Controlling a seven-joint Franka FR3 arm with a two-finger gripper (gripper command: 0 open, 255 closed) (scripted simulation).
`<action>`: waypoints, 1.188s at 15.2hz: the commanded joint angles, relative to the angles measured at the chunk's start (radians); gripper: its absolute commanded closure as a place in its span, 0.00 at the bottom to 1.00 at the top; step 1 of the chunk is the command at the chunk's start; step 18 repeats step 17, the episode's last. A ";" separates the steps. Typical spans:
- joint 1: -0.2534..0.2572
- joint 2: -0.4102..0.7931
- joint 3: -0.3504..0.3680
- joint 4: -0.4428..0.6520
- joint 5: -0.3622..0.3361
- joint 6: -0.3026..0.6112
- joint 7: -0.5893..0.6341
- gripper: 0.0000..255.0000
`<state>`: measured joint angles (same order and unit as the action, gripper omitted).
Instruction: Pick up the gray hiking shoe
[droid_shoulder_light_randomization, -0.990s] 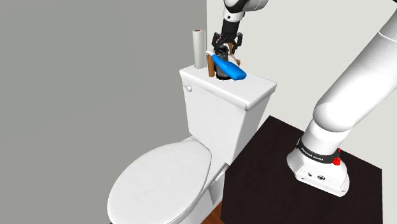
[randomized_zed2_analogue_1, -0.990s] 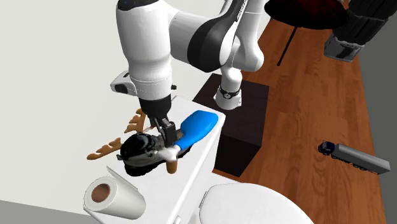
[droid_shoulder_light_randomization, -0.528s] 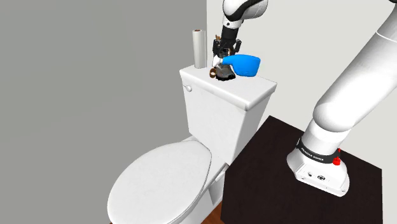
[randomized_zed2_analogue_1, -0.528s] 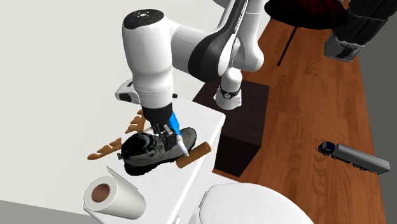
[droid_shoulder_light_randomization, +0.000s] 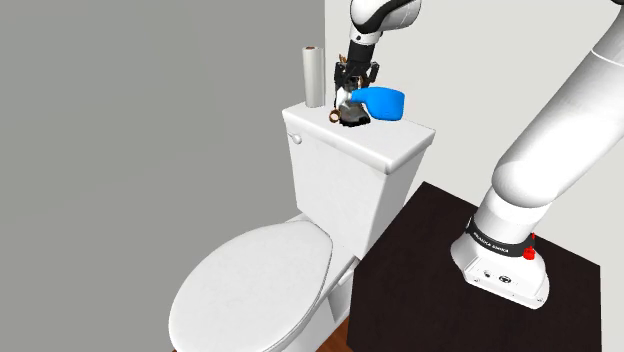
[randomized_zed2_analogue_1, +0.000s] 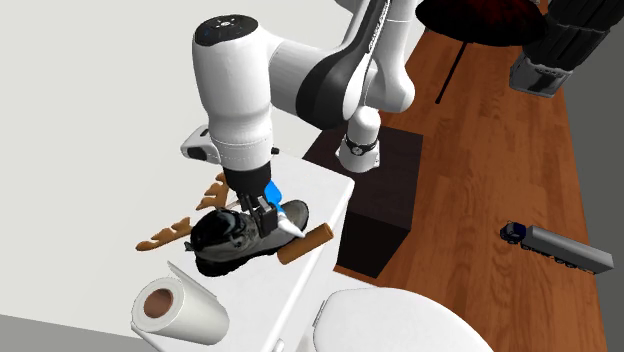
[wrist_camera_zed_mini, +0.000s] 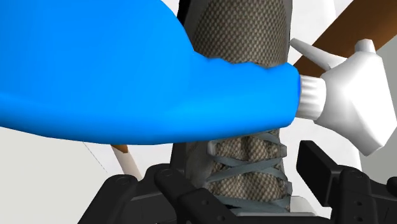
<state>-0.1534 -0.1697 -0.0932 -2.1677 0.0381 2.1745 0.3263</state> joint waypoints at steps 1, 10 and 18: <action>-0.001 -0.001 -0.001 0.006 -0.002 -0.021 0.001 1.00; -0.001 -0.022 0.001 0.106 -0.006 -0.142 0.008 1.00; -0.001 -0.027 0.001 0.170 -0.008 -0.211 0.012 1.00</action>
